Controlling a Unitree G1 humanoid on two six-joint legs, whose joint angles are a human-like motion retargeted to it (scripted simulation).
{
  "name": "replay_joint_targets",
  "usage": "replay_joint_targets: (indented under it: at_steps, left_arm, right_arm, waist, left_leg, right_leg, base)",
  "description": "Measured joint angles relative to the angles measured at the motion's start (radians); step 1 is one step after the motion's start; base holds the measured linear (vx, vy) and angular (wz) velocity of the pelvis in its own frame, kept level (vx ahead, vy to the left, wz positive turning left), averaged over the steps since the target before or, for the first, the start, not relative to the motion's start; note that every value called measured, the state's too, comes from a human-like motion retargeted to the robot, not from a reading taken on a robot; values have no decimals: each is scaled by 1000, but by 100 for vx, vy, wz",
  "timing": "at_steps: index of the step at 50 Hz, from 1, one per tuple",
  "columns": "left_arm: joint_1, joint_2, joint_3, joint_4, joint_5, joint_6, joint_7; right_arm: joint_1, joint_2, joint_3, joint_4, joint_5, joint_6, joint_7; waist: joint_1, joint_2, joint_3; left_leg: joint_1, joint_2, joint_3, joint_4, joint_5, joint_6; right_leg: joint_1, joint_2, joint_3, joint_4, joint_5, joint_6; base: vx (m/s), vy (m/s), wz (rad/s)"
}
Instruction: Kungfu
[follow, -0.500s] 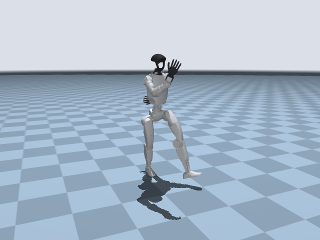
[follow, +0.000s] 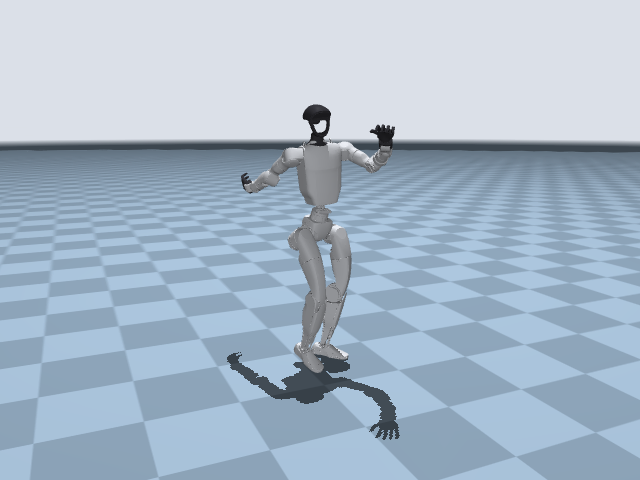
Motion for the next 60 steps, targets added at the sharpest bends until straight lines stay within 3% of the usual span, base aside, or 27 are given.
replay_joint_targets:
  at_steps: [3, 5, 8, 9, 13, 15, 17, 18, 20, 23, 25, 28, 30, 33, 35, 37, 40, 43, 46, 48, 50, 52, 55, 57, 60]
  left_arm:
    - [-127, 252, -69, -148, -57, -23, 87]
    - [-236, 390, -103, -199, -114, -52, 109]
    - [-379, 540, -114, -227, -173, -80, 81]
    - [-416, 568, -114, -233, -179, -76, 76]
    - [-506, 608, -119, -243, -156, -73, 106]
    - [-516, 594, -131, -229, -140, -68, 127]
    - [-511, 562, -150, -202, -145, -67, 105]
    - [-500, 534, -160, -191, -150, -61, 79]
    - [-450, 428, -178, -159, -136, -45, 34]
    - [-255, 163, -109, -128, -14, -9, -5]
    - [-80, -84, -124, -65, 112, 70, 44]
    - [140, -363, -33, 164, 211, 114, 97]
    - [292, -473, 41, 342, 203, 93, 132]
    - [482, -526, 59, 528, 22, 27, 212]
    - [605, -520, -14, 571, -79, -10, 367]
    - [695, -539, -45, 590, -64, -4, 539]
    - [769, -554, -46, 622, 48, 59, 691]
    - [786, -587, -48, 662, 126, 137, 754]
    - [773, -603, -54, 694, 154, 213, 792]
    - [755, -592, -54, 706, 165, 275, 798]
    - [747, -586, -62, 711, 173, 304, 794]
    - [743, -546, -71, 713, 193, 320, 791]
    - [733, -516, -100, 715, 236, 335, 784]
    - [738, -492, -102, 714, 242, 335, 780]
    - [743, -501, -108, 706, 226, 330, 778]
  right_arm:
    - [164, -138, -227, 0, -28, 82, -37]
    - [186, -195, -380, 0, 49, 159, -29]
    - [177, -216, -530, 0, 410, 148, -107]
    - [154, -201, -563, 0, 551, 121, -159]
    - [21, -119, -572, 0, 1015, -36, -298]
    - [-45, -83, -545, 0, 1093, -113, -241]
    - [-112, -61, -496, 0, 1122, -138, -90]
    - [-153, -59, -453, 0, 1157, -129, -11]
    - [-203, -24, -362, -102, 1260, -72, 99]
    - [-285, -38, -214, -354, 1428, -43, 268]
    - [-341, -152, -166, -501, 1440, 22, 396]
    - [-463, -549, -127, -638, 1377, 16, 404]
    - [-583, -774, -170, -694, 1263, -24, 352]
    - [-911, -845, -111, -776, 1271, -118, 226]
    - [-1184, -767, 62, -811, 1399, -156, 190]
    - [-1387, -644, 271, -821, 1456, -134, 287]
    - [-1535, -410, 483, -795, 1291, -88, 561]
    - [-1562, -232, 606, -753, 1135, -164, 654]
    - [-1545, -107, 646, -727, 1031, -255, 665]
    - [-1541, 4, 630, -643, 966, -322, 632]
    - [-1524, 57, 618, -593, 961, -331, 617]
    - [-1508, 97, 607, -561, 993, -325, 600]
    - [-1509, 103, 587, -527, 1079, -319, 557]
    - [-1510, 103, 583, -526, 1127, -326, 527]
    - [-1518, 70, 585, -536, 1167, -341, 485]
  waist:
    - [-184, 47, 71]
    - [-259, 72, 135]
    - [-322, 127, 235]
    - [-345, 145, 266]
    - [-423, 189, 328]
    - [-446, 187, 315]
    - [-446, 182, 244]
    - [-416, 190, 152]
    - [-369, 224, 15]
    - [-370, 143, 3]
    - [-305, 84, -26]
    - [-234, 17, 17]
    - [-223, -22, 99]
    - [-186, -12, 153]
    - [-155, -3, 176]
    - [-172, -5, 170]
    - [-126, 8, 185]
    - [-65, 4, 217]
    - [-32, 28, 245]
    - [7, 48, 261]
    - [5, 63, 261]
    - [28, 73, 283]
    - [6, 65, 279]
    - [18, 60, 291]
    - [-12, 53, 279]
  left_leg:
    - [184, -52, -2, -85, -29, -28]
    - [282, -77, 9, -120, -54, -39]
    - [396, -89, 30, -144, -94, -54]
    - [420, -84, 16, -137, -106, -63]
    - [491, -55, -84, -93, -129, -95]
    - [513, -34, -145, -67, -124, -106]
    - [488, -12, -223, -40, -106, -129]
    - [419, -12, -254, -29, -89, -140]
    - [237, 80, -342, 66, -78, -190]
    - [118, 168, -396, 99, -14, -275]
    - [6, 199, -407, 113, 16, -320]
    - [-111, 185, -346, 81, 61, -338]
    - [-151, 147, -333, 55, 116, -339]
    - [-288, 113, -282, 46, 187, -339]
    - [-347, 150, -160, -2, 241, -339]
    - [-347, 109, -54, -133, 313, -339]
    - [-386, 86, -22, -190, 331, -339]
    - [-379, 50, -43, -234, 335, -339]
    - [-403, 38, -26, -270, 366, -339]
    - [-435, 76, -29, -260, 375, -339]
    - [-458, 72, -35, -264, 385, -339]
    - [-464, 126, -36, -257, 395, -339]
    - [-480, 87, -29, -268, 388, -339]
    - [-479, 126, 0, -279, 399, -339]
    - [-492, 77, 27, -307, 397, -339]
  right_leg:
    - [-40, -53, -24, -223, -7, -149]
    - [-77, -43, 31, -365, 33, -246]
    - [-122, 3, 128, -554, 71, -399]
    - [-126, -2, 126, -597, 61, -412]
    - [-133, -45, 171, -561, -4, -367]
    - [-120, -68, 203, -455, -73, -279]
    - [-148, -176, 9, -375, 73, -207]
    - [-264, -230, -24, -269, 121, -211]
    - [-469, -228, -38, -32, 21, -219]
    - [-456, -413, -157, 131, -165, -152]
    - [-476, -535, -213, 199, -204, -125]
    - [-545, -635, -179, 263, -235, -92]
    - [-568, -674, -133, 271, -242, -85]
    - [-661, -700, -97, 256, -236, -74]
    - [-712, -704, -127, 267, -250, -87]
    - [-768, -770, -136, 290, -289, -96]
    - [-809, -824, -164, 310, -312, -89]
    - [-836, -868, -153, 356, -345, -86]
    - [-860, -906, -149, 393, -345, -81]
    - [-837, -877, -190, 386, -329, -82]
    - [-855, -880, -174, 398, -318, -72]
    - [-835, -835, -204, 443, -352, -91]
    - [-830, -869, -195, 388, -305, -75]
    - [-815, -850, -226, 423, -336, -91]
    - [-825, -899, -214, 385, -304, -75]
  base:
    - [100, -30, 19]
    - [82, -11, -11]
    - [81, -9, -18]
    - [73, -10, 54]
    - [113, -46, 136]
    - [111, -72, 217]
    - [118, -102, 255]
    - [104, -112, 267]
    - [72, -107, 324]
    - [16, -96, 434]
    - [-31, -68, 419]
    - [-67, -51, 343]
    - [-68, -26, 231]
    - [-51, -8, 169]
    - [-51, -11, 146]
    - [-42, -11, 205]
    - [-27, -1, 125]
    - [-16, 8, 74]
    - [-10, 15, 72]
    - [-2, 13, -22]
    - [1, 5, 2]
    - [-5, -10, -56]
    - [0, 7, 41]
    - [0, 0, 0]
    - [7, 15, 63]
